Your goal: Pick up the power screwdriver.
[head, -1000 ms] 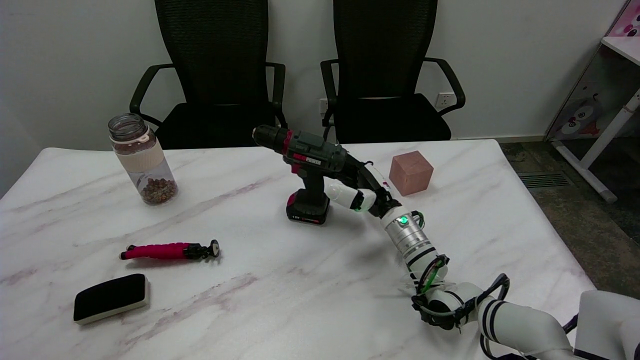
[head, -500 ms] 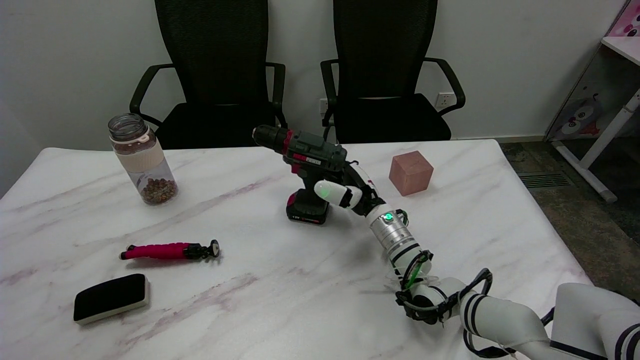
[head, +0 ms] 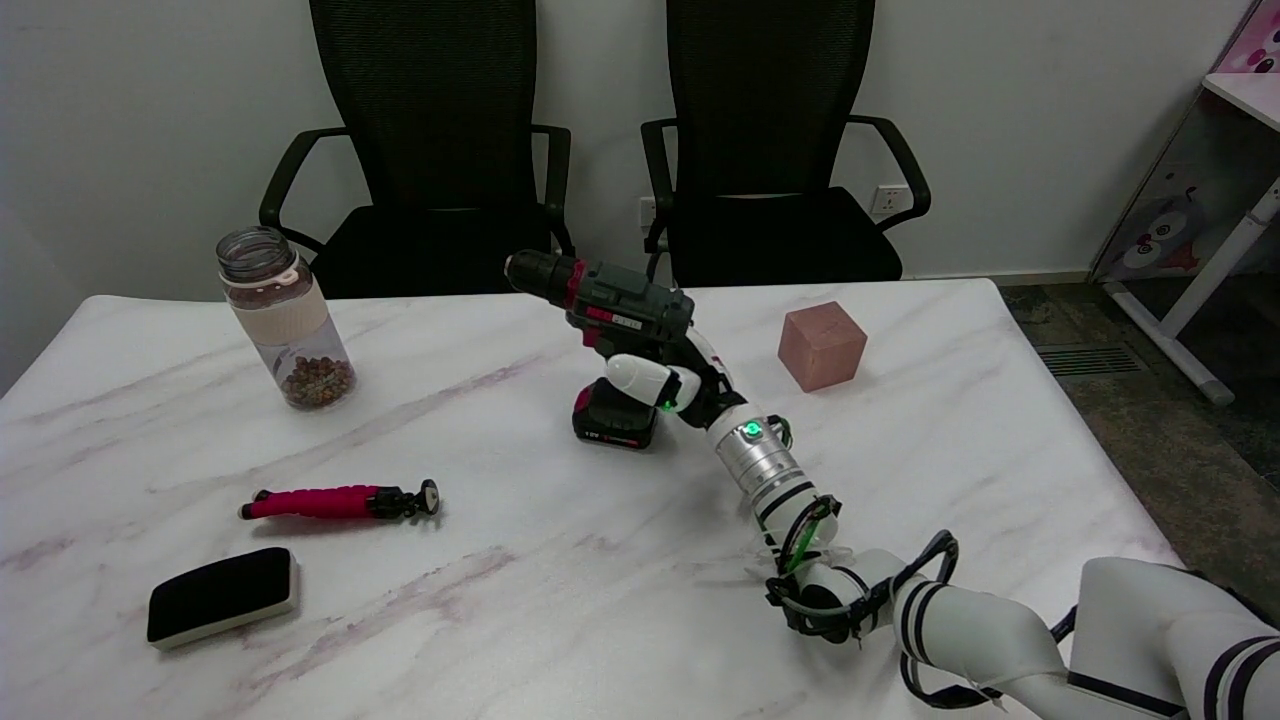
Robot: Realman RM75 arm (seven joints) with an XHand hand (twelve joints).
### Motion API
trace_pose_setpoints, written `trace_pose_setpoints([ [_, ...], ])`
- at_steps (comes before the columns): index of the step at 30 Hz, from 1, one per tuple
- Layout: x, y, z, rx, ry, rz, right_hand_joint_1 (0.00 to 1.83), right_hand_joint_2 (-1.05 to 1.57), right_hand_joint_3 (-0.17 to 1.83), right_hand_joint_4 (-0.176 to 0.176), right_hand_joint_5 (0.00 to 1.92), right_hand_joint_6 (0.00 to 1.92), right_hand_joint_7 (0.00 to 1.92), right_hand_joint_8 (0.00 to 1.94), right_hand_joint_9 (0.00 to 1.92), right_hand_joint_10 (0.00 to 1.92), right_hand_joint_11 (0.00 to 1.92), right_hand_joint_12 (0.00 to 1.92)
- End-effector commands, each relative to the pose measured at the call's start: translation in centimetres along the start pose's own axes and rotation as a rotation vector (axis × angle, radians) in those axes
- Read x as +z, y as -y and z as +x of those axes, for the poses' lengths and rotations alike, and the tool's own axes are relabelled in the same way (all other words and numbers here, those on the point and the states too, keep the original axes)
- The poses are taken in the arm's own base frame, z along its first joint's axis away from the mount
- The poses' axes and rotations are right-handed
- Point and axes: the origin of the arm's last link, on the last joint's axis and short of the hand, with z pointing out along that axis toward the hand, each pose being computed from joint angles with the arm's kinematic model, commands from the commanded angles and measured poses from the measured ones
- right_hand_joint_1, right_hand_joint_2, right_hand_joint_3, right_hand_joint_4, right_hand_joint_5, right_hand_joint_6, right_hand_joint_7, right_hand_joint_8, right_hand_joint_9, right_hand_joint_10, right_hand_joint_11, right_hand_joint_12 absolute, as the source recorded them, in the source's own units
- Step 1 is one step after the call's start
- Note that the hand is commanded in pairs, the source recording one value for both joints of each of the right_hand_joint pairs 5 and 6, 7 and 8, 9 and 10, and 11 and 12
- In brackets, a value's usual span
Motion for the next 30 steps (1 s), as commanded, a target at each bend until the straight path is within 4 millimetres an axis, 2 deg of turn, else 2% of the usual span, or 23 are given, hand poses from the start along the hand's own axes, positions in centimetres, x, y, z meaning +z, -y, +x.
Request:
trace_pose_setpoints([
  [1,0.80,0.25,-1.45,0.027,0.016,0.009,0.80,-0.19,0.84,0.036,0.18,0.18,0.18,0.18,0.42,0.42,0.23,0.23],
  [10,0.97,0.38,-1.35,0.029,0.012,0.012,0.91,0.08,0.61,0.027,0.19,0.19,0.19,0.19,0.47,0.47,0.39,0.39],
  [15,1.07,0.44,-1.14,0.026,0.008,0.013,0.95,0.10,0.75,0.010,0.20,0.20,0.20,0.20,0.51,0.51,0.44,0.44],
  [27,1.22,0.31,-0.77,0.014,0.012,-0.004,1.00,0.17,0.72,-0.016,0.21,0.21,0.21,0.21,0.55,0.55,0.48,0.48],
  [30,1.27,0.27,-0.71,0.010,0.015,-0.009,1.06,0.12,0.84,-0.026,0.20,0.20,0.20,0.20,0.55,0.55,0.52,0.52],
])
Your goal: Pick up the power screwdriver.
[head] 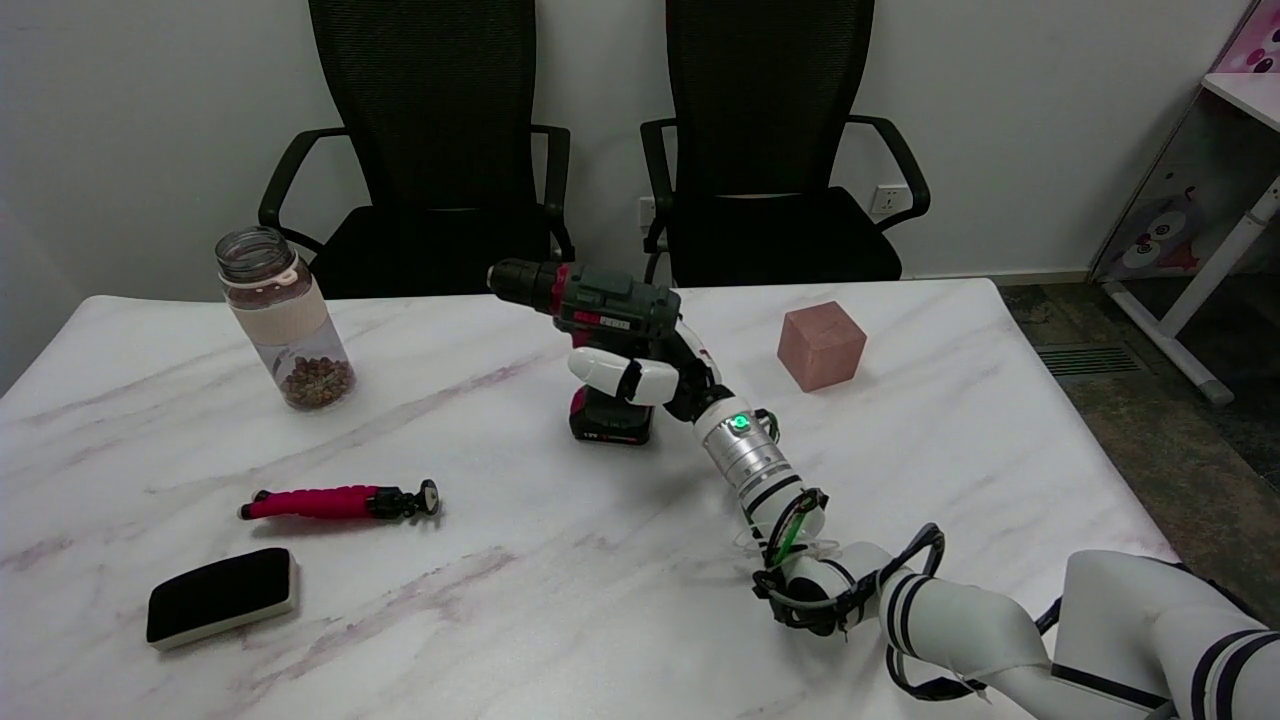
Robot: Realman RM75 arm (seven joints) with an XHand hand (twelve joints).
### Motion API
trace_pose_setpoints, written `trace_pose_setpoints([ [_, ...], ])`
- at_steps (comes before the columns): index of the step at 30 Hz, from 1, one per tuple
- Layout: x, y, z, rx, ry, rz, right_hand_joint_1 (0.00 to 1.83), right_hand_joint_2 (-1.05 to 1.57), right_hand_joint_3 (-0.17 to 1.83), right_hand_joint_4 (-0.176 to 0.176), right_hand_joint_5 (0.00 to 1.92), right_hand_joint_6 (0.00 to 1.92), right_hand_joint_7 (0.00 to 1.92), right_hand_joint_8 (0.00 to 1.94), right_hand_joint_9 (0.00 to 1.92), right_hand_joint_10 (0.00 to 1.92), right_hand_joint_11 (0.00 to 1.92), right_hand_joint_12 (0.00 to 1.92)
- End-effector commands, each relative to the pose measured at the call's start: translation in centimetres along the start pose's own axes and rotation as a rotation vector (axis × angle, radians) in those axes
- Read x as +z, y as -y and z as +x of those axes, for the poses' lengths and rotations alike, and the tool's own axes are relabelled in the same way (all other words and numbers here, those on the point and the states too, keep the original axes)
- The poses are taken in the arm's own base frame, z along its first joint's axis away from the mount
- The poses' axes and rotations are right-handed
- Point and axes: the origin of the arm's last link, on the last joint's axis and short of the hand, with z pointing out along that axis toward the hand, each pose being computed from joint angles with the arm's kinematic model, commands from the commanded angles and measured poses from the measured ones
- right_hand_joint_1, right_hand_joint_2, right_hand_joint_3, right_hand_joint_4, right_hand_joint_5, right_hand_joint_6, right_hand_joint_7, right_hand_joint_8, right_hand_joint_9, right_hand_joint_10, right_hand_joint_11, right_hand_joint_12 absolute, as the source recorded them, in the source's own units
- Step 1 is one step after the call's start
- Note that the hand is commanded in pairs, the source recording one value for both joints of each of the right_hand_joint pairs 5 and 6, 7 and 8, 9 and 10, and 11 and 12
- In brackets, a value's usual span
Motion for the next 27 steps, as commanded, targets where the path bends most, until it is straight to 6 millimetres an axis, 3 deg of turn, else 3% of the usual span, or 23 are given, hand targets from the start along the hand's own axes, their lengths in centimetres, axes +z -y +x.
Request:
trace_pose_setpoints([
  [1,0.31,-0.09,0.24,-0.010,0.006,-0.019,1.06,0.11,0.85,-0.026,0.20,0.20,0.20,0.20,0.55,0.55,0.52,0.52],
  [11,0.40,-0.19,0.55,-0.017,0.005,-0.032,1.12,0.14,0.76,-0.035,0.18,0.18,0.18,0.18,0.59,0.59,0.59,0.59],
  [17,0.76,-0.13,0.60,-0.017,0.006,-0.041,1.18,0.36,0.58,-0.038,0.20,0.20,0.20,0.20,0.93,0.93,0.79,0.79],
  [27,1.22,0.01,0.94,-0.015,0.003,-0.057,1.29,0.61,0.83,-0.045,0.42,0.42,0.42,0.42,1.19,1.19,1.03,1.03],
])
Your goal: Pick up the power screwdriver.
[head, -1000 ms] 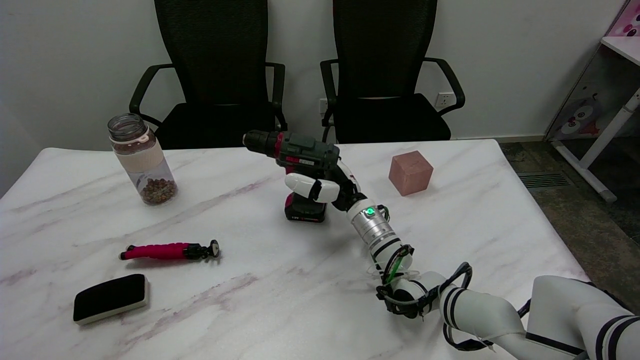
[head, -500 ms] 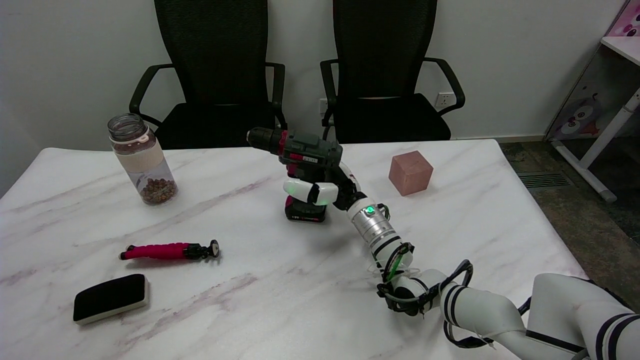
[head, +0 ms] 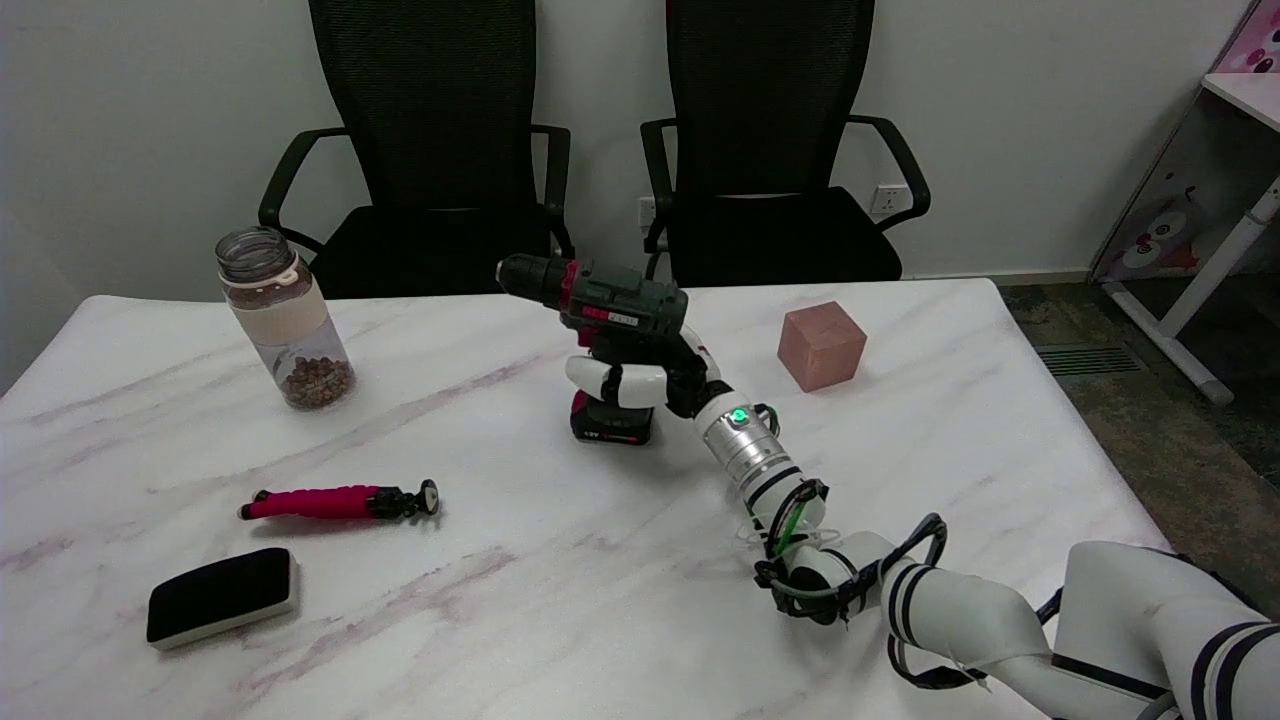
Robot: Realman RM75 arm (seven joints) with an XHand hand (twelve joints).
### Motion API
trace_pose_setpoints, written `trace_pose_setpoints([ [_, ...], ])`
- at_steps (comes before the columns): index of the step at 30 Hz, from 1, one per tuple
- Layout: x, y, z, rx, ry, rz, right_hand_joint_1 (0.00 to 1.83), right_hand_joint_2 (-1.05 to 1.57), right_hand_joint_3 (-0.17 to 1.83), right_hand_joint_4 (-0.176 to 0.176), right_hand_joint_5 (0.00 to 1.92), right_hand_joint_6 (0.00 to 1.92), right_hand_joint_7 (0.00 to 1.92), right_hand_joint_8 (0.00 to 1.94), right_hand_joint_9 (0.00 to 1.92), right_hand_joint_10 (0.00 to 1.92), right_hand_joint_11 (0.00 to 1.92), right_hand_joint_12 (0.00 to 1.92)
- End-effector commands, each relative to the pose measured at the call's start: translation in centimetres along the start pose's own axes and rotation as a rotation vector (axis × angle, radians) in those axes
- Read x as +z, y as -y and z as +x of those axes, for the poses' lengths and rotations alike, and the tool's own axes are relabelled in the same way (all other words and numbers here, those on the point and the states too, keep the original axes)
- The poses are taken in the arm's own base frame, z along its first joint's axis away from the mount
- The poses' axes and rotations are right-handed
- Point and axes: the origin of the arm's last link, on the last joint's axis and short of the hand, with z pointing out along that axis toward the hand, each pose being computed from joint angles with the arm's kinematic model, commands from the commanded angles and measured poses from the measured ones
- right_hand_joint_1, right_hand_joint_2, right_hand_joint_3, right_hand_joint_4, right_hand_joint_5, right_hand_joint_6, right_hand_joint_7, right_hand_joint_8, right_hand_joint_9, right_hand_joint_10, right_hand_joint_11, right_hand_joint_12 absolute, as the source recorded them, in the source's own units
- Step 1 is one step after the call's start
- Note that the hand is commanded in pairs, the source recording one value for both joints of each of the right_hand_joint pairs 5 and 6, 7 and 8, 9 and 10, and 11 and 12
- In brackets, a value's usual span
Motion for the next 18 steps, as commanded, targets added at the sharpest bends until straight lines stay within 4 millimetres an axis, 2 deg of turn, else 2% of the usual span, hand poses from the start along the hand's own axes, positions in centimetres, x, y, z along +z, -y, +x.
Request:
trace_pose_setpoints([
  [1,0.7,0.1,0.5,-0.002,-0.003,-0.027,1.29,0.66,0.83,-0.046,0.48,0.48,0.48,0.48,1.21,1.21,1.05,1.05],
  [2,0.8,0.2,0.5,-0.002,-0.003,-0.027,1.29,0.69,0.83,-0.046,0.54,0.54,0.54,0.54,1.22,1.22,1.06,1.06],
  [4,0.9,0.4,0.5,-0.002,-0.002,-0.022,1.31,0.83,0.81,-0.048,0.79,0.79,0.79,0.79,1.29,1.29,1.13,1.13],
  [6,1.1,0.5,0.5,-0.003,0.000,-0.018,1.32,0.98,0.78,-0.014,0.96,0.96,0.96,0.96,1.38,1.38,1.25,1.25],
  [10,1.5,0.9,0.5,-0.008,0.004,-0.009,1.32,1.19,0.75,-0.002,1.08,1.08,1.08,1.08,1.51,1.51,1.40,1.40],
  [18,2.2,1.8,0.4,-0.011,0.015,0.015,1.31,1.33,0.74,0.004,1.14,1.14,1.14,1.14,1.55,1.55,1.46,1.46],
])
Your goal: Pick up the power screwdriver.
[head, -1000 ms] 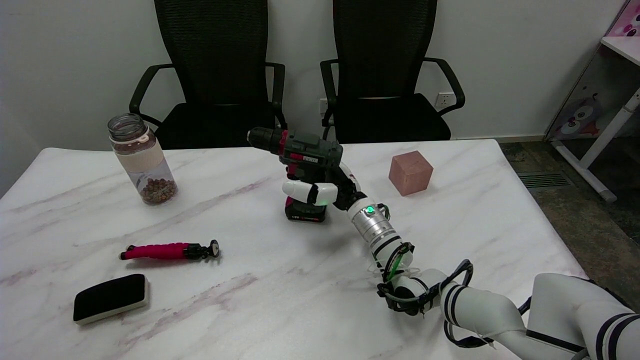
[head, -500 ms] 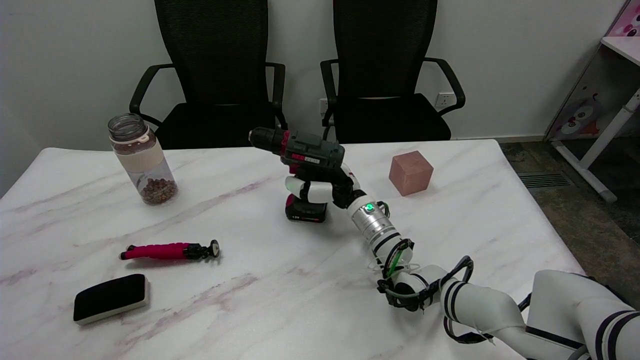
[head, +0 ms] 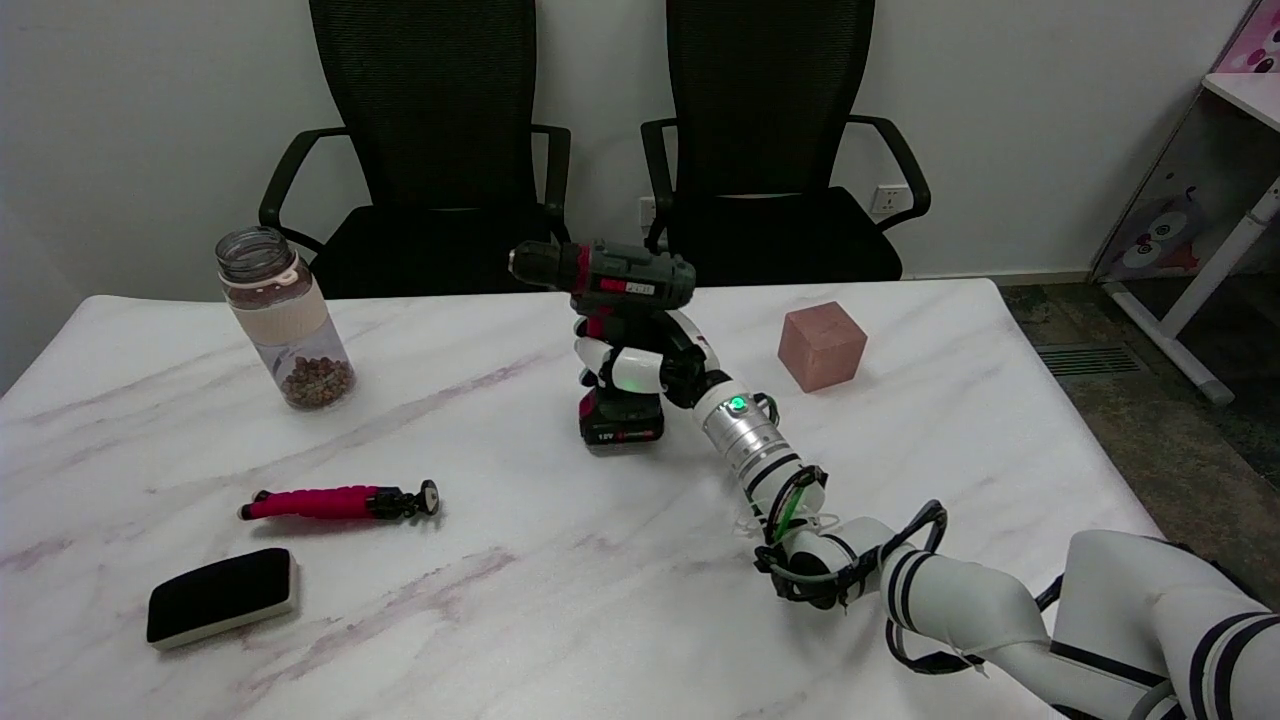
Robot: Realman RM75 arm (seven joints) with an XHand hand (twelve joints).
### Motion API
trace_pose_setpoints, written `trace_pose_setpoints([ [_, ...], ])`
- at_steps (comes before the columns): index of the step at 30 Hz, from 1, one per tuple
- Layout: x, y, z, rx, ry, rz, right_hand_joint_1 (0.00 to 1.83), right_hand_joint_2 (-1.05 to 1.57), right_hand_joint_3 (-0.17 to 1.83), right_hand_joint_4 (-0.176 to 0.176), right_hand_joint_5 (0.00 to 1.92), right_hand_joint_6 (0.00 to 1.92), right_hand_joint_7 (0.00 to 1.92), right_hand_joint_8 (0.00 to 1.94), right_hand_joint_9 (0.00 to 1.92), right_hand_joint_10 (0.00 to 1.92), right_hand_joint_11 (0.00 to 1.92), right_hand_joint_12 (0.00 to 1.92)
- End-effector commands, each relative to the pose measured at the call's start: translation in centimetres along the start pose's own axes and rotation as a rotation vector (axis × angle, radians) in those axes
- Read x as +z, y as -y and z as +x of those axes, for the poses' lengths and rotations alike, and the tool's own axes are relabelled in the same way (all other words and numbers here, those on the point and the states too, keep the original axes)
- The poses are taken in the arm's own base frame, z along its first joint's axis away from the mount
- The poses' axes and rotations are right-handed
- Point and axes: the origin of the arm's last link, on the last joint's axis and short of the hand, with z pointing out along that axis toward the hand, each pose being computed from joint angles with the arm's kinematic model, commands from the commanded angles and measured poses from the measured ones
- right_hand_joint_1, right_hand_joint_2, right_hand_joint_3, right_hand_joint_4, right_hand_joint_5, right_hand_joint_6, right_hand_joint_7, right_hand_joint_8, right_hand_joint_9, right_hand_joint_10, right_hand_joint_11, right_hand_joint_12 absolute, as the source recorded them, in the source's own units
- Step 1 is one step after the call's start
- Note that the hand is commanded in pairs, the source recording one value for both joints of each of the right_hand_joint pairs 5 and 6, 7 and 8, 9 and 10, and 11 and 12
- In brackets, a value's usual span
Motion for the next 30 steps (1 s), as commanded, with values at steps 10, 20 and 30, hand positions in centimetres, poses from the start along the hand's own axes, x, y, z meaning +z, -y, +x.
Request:
trace_pose_setpoints([
  [10,1.50,1.77,-0.21,-0.005,0.033,0.023,1.23,1.49,0.79,0.027,1.47,1.47,1.47,1.47,1.67,1.67,1.37,1.37],
  [20,1.33,1.69,-0.29,0.017,0.039,0.021,1.14,1.24,1.10,0.032,1.59,1.59,1.59,1.59,1.68,1.68,1.36,1.36],
  [30,1.27,1.64,-0.27,0.037,0.044,0.018,0.91,0.10,0.79,0.176,1.81,1.81,1.81,1.81,1.73,1.73,1.59,1.59],
])
